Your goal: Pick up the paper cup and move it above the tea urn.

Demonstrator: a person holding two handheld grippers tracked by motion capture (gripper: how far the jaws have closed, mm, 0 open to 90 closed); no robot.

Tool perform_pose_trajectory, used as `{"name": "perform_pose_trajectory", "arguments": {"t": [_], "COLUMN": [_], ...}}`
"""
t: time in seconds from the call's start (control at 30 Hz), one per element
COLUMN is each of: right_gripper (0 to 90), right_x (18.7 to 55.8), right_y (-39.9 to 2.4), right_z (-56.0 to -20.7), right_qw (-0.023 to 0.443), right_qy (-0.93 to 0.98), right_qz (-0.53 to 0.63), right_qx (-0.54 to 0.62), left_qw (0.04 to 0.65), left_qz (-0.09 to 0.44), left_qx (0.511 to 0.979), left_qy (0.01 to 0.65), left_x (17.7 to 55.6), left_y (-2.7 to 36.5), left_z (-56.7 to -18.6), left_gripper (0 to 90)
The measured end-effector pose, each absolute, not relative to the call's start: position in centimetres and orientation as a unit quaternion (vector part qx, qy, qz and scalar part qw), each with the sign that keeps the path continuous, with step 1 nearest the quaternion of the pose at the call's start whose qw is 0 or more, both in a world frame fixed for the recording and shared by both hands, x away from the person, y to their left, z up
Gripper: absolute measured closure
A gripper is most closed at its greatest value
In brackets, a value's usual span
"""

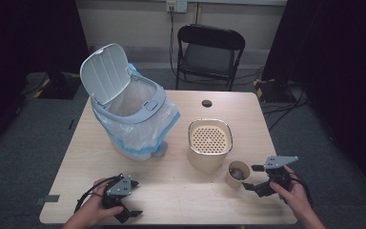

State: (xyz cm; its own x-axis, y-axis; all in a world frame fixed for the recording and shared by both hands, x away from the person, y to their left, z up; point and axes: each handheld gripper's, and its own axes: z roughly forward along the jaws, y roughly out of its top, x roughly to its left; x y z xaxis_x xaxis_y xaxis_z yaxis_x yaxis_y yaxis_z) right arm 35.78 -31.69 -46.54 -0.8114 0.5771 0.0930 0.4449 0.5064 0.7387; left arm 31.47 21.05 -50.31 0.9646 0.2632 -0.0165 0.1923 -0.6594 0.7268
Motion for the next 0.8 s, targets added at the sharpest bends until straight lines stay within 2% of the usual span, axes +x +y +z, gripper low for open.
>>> {"name": "perform_pose_trajectory", "arguments": {"t": [0.8], "right_gripper": [15.2], "right_x": [36.7], "right_y": [-29.3], "right_z": [-47.7], "right_qw": [0.065], "right_qy": [0.863], "right_qz": [0.425], "right_qx": [0.267], "left_qw": [0.393], "left_qz": [0.045], "left_qx": [0.910], "left_qy": [0.125], "left_x": [31.5], "left_y": [21.1], "left_z": [-50.3], "left_gripper": [1.4]}}
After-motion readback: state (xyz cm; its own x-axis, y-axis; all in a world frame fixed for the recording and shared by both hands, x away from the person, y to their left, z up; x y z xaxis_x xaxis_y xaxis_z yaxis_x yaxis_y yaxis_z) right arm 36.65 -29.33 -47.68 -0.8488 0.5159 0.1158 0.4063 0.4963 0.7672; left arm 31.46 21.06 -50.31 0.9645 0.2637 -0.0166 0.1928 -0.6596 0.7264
